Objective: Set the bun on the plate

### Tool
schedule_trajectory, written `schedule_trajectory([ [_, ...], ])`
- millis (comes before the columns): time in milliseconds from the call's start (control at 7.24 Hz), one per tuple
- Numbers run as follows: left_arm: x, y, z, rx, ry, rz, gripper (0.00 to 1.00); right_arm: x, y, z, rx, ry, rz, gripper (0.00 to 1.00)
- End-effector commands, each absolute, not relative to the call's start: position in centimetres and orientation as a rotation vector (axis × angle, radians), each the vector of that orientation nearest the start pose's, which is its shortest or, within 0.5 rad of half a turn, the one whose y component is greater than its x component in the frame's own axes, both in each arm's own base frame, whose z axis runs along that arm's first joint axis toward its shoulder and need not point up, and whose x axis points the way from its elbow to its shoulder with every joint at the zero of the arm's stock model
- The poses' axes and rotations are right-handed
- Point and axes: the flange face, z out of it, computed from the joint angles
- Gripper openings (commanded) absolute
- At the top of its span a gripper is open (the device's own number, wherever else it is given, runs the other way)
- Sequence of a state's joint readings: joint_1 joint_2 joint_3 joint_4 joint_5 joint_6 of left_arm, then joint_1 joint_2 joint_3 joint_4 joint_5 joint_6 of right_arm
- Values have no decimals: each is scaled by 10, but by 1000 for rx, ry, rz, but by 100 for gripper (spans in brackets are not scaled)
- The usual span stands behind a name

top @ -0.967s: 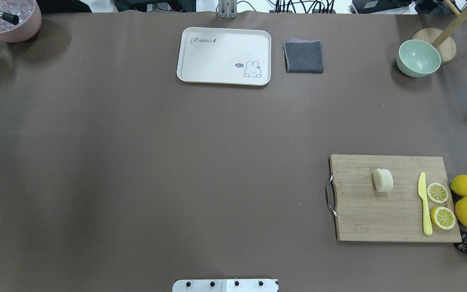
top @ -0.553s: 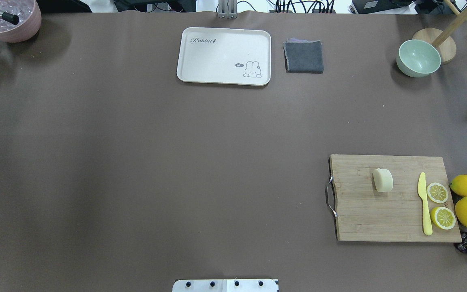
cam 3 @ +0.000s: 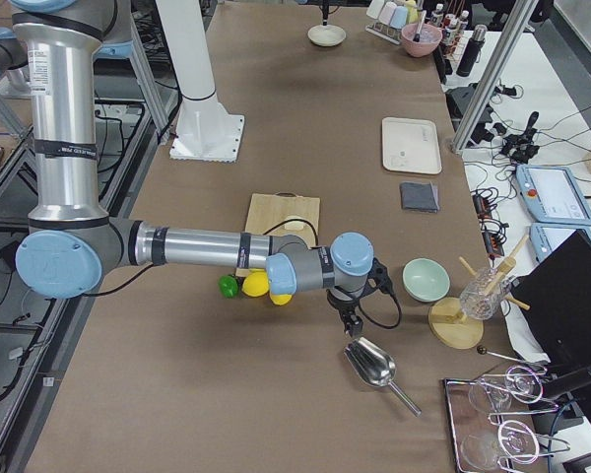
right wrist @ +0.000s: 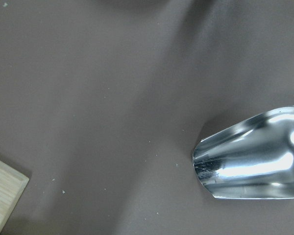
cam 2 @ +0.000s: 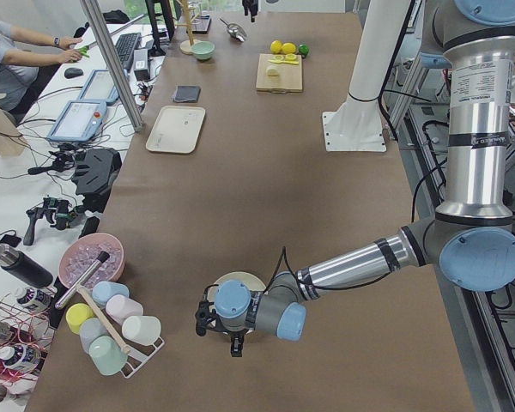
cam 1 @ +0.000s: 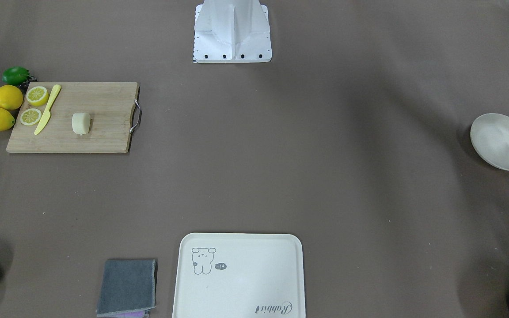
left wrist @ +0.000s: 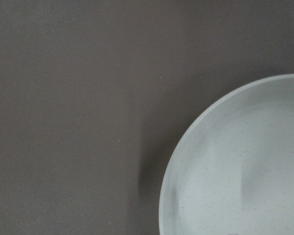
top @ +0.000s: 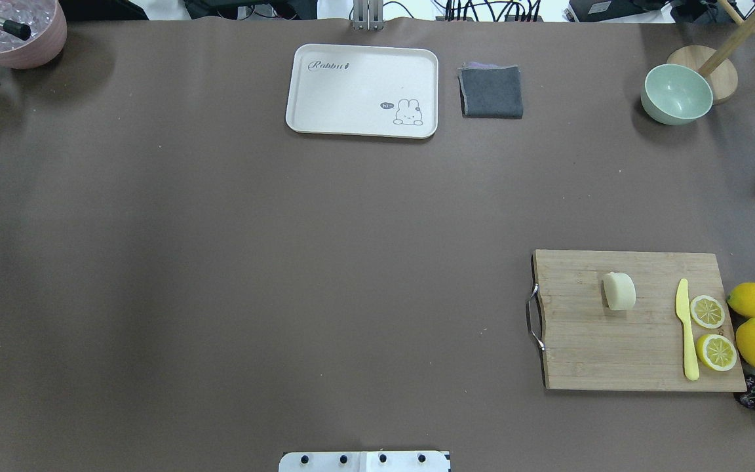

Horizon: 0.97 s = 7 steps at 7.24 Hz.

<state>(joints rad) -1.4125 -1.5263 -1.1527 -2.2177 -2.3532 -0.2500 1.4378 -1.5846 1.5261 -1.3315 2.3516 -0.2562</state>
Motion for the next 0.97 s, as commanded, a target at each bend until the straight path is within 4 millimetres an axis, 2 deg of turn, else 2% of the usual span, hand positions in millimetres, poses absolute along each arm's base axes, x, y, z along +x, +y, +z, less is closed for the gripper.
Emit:
schedule_trajectory([
  [0,9,-454,814,11,797,-14,80,-6,-500,663,216,-774,-444,100],
  [415,19,-461,816,2,796,1,77,-7,-500,663,215,-773,-445,100],
  [553,22,-462,815,1,796,9,67,-7,-500,662,218,-774,-447,100],
  [691,23,-462,815,-2,796,8,50,-9,-501,661,218,-774,-450,100],
  [829,23,-462,816,-5,795,7,27,-10,-501,661,218,-773,-451,100],
])
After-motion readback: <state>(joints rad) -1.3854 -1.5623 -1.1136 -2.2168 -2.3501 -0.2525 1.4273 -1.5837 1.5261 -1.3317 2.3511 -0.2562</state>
